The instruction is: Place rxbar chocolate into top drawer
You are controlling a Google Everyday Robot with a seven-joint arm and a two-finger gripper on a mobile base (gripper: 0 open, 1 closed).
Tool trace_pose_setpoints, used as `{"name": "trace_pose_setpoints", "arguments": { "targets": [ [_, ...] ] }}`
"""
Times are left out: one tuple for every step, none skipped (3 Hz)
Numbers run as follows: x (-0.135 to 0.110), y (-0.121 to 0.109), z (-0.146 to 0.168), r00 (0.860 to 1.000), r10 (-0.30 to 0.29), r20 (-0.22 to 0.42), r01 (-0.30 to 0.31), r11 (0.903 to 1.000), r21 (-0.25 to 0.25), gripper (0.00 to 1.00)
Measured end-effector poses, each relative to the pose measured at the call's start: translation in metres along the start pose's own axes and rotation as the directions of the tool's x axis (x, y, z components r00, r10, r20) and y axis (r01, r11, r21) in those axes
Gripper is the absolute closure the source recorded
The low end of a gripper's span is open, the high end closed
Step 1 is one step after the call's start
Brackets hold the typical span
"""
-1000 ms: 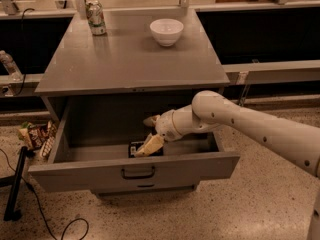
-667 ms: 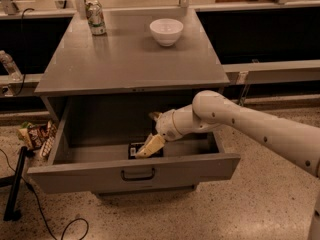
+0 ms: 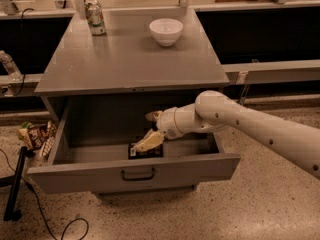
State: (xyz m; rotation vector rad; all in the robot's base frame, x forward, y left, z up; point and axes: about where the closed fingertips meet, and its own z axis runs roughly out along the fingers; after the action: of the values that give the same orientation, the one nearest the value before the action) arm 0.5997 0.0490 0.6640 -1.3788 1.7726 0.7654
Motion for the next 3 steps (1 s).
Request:
{"name": "trace_pose_setpoints", "arguments": {
  "targets": [
    [-0.009, -0.006, -0.013, 1.0, -0.013, 0.017, 0.012, 0.9989, 0.045, 0.45],
    [-0.026, -0.014, -0.034, 0.998, -0.013, 0.063, 0.009, 0.9982, 0.06, 0.67],
    [-0.059, -0.031, -0.068, 0.989, -0.023, 0.144, 0.014, 0.9979, 0.063, 0.92]
  ]
}}
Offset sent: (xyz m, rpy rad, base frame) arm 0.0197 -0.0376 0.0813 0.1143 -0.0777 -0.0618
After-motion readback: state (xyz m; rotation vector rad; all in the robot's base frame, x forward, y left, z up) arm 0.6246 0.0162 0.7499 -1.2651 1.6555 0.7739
